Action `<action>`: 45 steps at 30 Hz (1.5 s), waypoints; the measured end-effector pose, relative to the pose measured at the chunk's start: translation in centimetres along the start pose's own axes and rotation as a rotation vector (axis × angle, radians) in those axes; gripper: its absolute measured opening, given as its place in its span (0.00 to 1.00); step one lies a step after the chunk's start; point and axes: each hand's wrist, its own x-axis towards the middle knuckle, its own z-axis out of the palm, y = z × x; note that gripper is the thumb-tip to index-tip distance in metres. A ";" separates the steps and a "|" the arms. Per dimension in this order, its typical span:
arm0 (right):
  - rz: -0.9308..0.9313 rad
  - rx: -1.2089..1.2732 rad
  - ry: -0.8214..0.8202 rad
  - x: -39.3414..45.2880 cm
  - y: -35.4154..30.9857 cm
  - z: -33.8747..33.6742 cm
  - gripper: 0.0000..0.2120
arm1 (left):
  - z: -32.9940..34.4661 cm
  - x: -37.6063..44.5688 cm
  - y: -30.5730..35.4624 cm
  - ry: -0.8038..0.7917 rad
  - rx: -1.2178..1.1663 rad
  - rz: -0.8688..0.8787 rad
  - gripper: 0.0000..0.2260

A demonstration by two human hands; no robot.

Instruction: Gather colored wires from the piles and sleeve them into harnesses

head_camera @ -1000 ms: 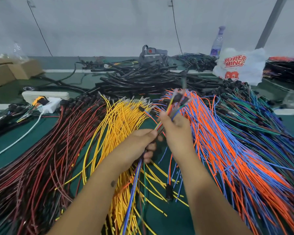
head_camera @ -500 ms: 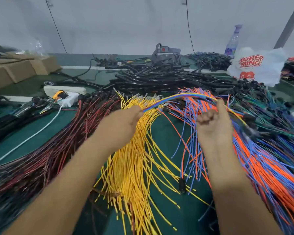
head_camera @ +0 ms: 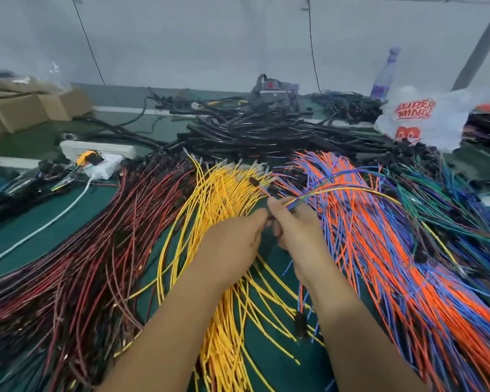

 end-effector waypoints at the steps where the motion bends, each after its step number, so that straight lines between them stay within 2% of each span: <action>1: -0.005 -0.036 -0.019 -0.1 0.0 0.0 0.18 | -0.1 0.0 -0.1 -0.026 -0.024 -0.013 0.10; 3: -0.031 -0.064 -0.030 -0.3 0.1 0.3 0.19 | -0.3 0.1 -0.5 -0.088 -0.094 -0.046 0.08; 6: -0.031 -0.028 0.012 -0.6 0.2 0.7 0.16 | -0.9 0.3 -1.1 -0.125 -0.160 -0.085 0.11; 10: 0.011 0.240 0.197 -0.1 -0.4 0.1 0.10 | -1.4 -0.2 -1.4 -0.079 -0.137 -0.120 0.12; 12: 0.036 0.371 0.215 0.0 -0.7 -0.2 0.10 | -1.5 -0.4 -1.3 -0.069 -0.138 -0.124 0.12; 16: 0.125 0.440 0.077 -0.1 -0.8 0.0 0.10 | -1.7 -0.7 -1.1 -0.021 -0.158 -0.100 0.12; 21: 0.113 0.222 -0.172 -0.5 -0.5 0.6 0.11 | -1.4 -0.4 -0.8 0.012 -0.095 -0.007 0.10; 25: 0.033 0.145 -0.175 -0.4 -0.3 0.6 0.12 | -0.9 -0.3 -0.9 0.071 -0.163 -0.033 0.12; 31: -0.009 0.335 -0.047 -0.3 -0.4 1.0 0.07 | -1.1 0.6 -1.2 0.204 -0.629 -0.219 0.09; 34: -0.020 0.441 -0.015 -0.5 -0.6 1.4 0.06 | -1.4 1.0 -1.8 0.237 -1.084 -0.457 0.07; 36: -0.041 0.495 -0.018 -0.6 -0.7 1.8 0.06 | -1.5 1.0 -2.4 0.218 -1.322 -0.540 0.05; 38: -0.050 0.531 -0.031 -0.7 -0.8 2.1 0.05 | -1.5 1.1 -2.8 0.199 -1.434 -0.564 0.08; 42: -0.037 0.585 -0.025 -0.8 -1.0 2.2 0.05 | -1.5 1.3 -3.0 0.194 -1.664 -0.672 0.07; 45: -0.056 0.582 -0.033 -0.8 -1.3 2.1 0.04 | -1.9 1.3 -3.3 0.315 -1.886 -0.722 0.10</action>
